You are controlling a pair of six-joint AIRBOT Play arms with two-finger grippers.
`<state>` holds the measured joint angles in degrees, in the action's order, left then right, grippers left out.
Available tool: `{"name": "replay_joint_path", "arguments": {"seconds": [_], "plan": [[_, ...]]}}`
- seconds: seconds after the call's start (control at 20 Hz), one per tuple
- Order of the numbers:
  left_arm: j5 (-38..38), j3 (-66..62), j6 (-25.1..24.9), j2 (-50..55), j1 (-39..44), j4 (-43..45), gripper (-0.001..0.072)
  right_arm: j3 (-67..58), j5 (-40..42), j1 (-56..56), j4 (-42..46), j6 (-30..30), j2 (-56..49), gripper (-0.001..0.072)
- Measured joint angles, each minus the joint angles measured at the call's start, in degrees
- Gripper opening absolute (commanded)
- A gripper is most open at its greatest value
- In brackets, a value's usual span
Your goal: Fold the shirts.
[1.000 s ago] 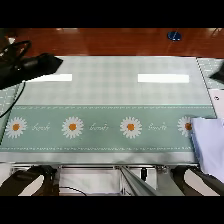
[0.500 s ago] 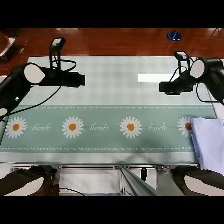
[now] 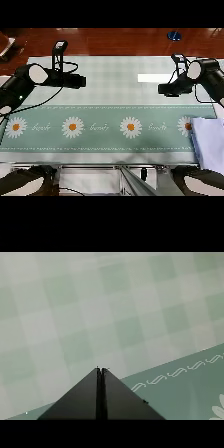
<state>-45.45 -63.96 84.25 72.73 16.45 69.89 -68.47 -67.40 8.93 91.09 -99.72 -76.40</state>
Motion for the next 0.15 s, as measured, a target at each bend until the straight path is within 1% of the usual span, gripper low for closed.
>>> {"name": "replay_joint_path", "arguments": {"seconds": [0.15], "plan": [[0.0,0.0,0.0,0.0,0.0,0.0,0.0018,0.0,0.0,0.0,0.0,0.0,0.0,0.0016]]}}
